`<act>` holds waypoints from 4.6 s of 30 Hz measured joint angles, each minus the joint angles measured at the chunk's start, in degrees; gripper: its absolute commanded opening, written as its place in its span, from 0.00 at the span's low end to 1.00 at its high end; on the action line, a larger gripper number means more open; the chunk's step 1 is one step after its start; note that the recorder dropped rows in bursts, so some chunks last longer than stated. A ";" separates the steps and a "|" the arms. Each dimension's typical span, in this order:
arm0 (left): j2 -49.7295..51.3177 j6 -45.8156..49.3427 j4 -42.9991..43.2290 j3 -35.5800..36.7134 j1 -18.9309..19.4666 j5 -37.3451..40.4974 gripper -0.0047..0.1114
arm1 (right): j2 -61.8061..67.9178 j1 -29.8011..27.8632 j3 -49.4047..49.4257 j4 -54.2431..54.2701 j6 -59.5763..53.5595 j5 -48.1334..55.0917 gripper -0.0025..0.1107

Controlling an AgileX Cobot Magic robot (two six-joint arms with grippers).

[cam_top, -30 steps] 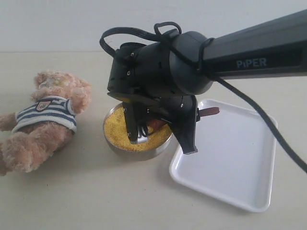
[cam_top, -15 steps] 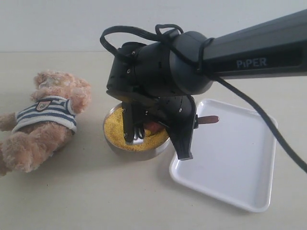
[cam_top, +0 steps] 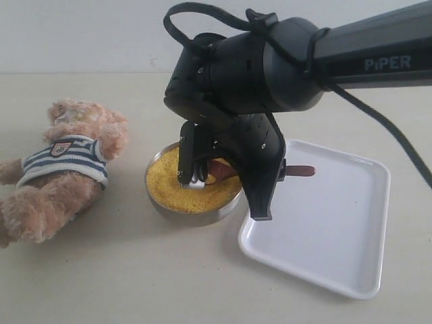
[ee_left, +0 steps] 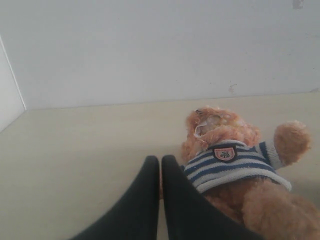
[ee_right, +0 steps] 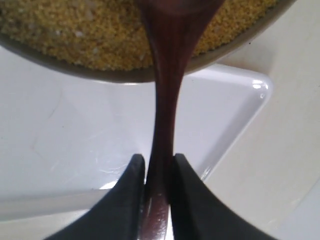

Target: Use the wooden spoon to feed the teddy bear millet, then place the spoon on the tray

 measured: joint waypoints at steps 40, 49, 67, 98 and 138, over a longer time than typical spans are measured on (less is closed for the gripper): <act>0.00 -0.30 -0.35 0.00 0.00 -1.80 0.07 | -0.39 -4.87 -5.70 16.20 -4.47 0.10 0.02; 0.00 -14.41 -15.03 0.00 0.00 -16.34 0.07 | -0.39 -5.41 -5.70 16.16 -4.81 0.10 0.02; 33.29 -10.34 -18.27 -25.39 0.00 8.23 0.07 | -0.39 -5.41 -5.70 16.16 -5.09 0.10 0.02; 92.05 19.31 -30.76 -55.86 0.00 33.40 0.82 | -0.39 -5.41 -5.70 16.16 -5.09 0.10 0.02; 107.28 17.35 -26.32 -59.81 -2.29 36.84 0.07 | -0.39 -5.41 -5.70 16.23 -4.93 0.10 0.02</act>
